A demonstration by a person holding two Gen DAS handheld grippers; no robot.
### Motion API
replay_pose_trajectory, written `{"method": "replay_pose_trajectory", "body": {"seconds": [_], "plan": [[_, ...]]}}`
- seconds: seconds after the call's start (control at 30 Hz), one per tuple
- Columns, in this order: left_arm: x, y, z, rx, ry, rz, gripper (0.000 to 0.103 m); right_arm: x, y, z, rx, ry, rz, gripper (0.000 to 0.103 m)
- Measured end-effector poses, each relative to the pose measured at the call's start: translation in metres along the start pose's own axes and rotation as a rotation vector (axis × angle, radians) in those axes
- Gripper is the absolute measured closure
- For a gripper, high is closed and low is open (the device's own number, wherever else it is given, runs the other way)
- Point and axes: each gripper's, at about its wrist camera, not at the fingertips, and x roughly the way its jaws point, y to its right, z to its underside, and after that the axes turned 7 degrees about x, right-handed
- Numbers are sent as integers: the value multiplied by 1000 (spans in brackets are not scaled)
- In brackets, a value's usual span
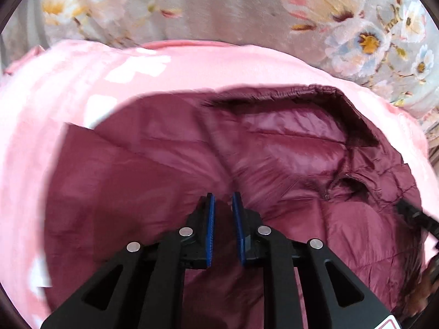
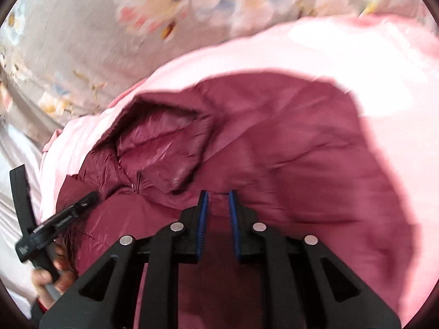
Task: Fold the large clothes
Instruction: 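Grasp the jacket edge with both grippers and lift it to fold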
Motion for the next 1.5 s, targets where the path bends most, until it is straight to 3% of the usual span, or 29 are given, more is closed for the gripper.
{"method": "replay_pose_trajectory", "body": {"seconds": [0.1, 0.23, 0.33, 0.43, 0.67, 0.87, 0.97, 1.1, 1.27, 1.5], "plan": [[-17, -11, -19, -21, 32, -36, 88, -14, -13, -26, -14, 52, -6, 86], [-29, -10, -73, -62, 83, -76, 88, -2, -61, -63, -62, 112, -25, 86], [-20, -10, -108, -142, 76, -25, 88, 21, -77, -87, -9, 111, -62, 86], [6, -8, -123, -220, 25, 42, 88, 49, -87, -97, 23, 89, -72, 86], [69, -5, -95, -226, -126, 60, 89, 98, -90, -76, -86, 6, 36, 86], [75, -7, -69, -147, -84, 40, 94, 109, -60, -52, -128, -45, 63, 91], [76, -4, -60, -107, -42, 19, 94, 110, -53, -47, -126, -30, 41, 91], [76, -1, -54, -93, 13, -11, 94, 113, -61, -41, -173, 3, 88, 91], [78, 13, -57, -30, 23, -91, 94, 116, -69, -39, -220, 17, 141, 91], [79, 25, -57, 29, 24, -166, 94, 117, -69, -39, -220, 17, 139, 91]]}}
